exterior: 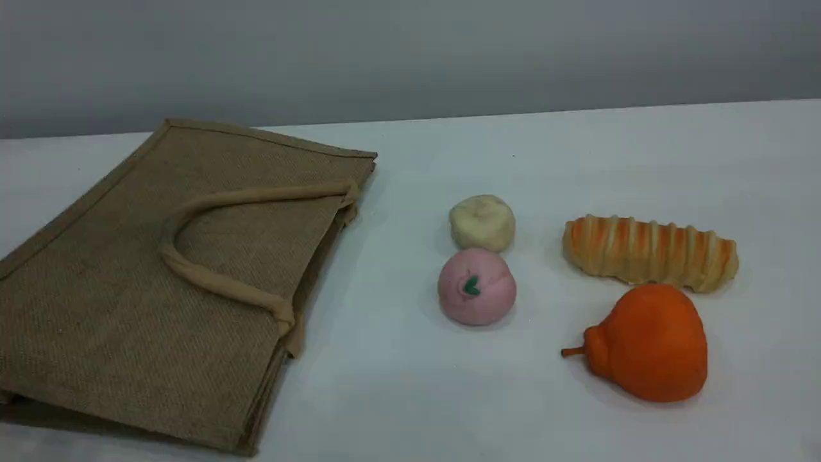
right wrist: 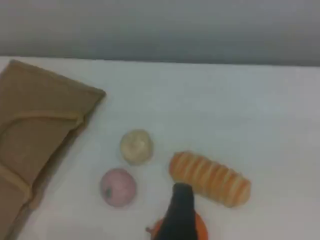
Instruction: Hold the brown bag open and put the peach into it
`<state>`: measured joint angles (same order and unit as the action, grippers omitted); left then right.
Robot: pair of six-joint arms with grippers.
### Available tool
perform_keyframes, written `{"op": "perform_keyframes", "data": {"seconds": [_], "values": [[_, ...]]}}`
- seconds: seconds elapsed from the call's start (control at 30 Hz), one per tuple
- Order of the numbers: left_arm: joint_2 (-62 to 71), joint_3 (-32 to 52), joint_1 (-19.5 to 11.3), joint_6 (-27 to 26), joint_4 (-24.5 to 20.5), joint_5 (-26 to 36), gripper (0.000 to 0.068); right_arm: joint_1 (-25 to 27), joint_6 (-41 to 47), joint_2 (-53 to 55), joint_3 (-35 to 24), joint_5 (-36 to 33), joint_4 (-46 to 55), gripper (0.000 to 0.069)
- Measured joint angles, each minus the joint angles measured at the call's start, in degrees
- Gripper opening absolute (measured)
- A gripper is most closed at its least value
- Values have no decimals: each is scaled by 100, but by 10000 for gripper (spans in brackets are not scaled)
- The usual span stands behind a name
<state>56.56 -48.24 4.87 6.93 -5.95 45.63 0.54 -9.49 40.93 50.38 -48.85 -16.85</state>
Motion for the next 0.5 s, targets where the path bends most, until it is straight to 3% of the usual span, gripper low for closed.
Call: {"op": "perform_keyframes", "data": {"seconds": [0.5], "values": [[2616,-966,0,68,170,-470,534,0,-62,1535,40,491,36,589]]}}
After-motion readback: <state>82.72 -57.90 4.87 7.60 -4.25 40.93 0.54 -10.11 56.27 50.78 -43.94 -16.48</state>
